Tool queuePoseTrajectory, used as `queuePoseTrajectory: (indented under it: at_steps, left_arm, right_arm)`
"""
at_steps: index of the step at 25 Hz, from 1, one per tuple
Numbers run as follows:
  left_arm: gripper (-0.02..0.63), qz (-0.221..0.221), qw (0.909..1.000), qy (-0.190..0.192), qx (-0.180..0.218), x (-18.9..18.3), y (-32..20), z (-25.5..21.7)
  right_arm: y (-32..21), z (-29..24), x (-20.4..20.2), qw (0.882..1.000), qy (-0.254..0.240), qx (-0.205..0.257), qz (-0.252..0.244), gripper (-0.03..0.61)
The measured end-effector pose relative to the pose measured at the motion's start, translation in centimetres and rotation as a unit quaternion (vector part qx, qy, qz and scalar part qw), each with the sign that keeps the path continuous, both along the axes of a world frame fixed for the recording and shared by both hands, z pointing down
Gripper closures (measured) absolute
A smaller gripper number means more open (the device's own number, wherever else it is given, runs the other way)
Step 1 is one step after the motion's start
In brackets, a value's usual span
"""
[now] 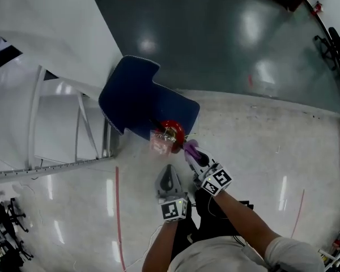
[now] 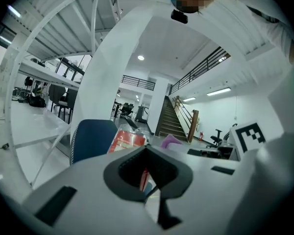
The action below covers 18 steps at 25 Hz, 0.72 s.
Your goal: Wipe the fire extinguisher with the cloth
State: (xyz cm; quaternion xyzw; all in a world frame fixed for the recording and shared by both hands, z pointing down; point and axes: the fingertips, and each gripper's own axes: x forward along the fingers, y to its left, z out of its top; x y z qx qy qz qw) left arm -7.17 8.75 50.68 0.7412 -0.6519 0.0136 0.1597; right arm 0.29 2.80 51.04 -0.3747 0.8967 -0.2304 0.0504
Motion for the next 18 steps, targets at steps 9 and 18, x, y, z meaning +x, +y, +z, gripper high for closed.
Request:
queuePoseTrajectory:
  at_steps: [9,18]
  left_arm:
    - [0.609,0.01,0.9997,-0.011,0.017,-1.3,-0.2,-3.6]
    - [0.609,-0.002,0.9989,-0.014,0.044,-2.7,-0.9,-7.8]
  right_arm:
    - [-2.5,-2.3,-4.1,1.0,0.005,0.012,-0.009,0.52]
    - [-2.6,-7.5,-3.7,0.999,0.005,0.036,-0.006,0.52]
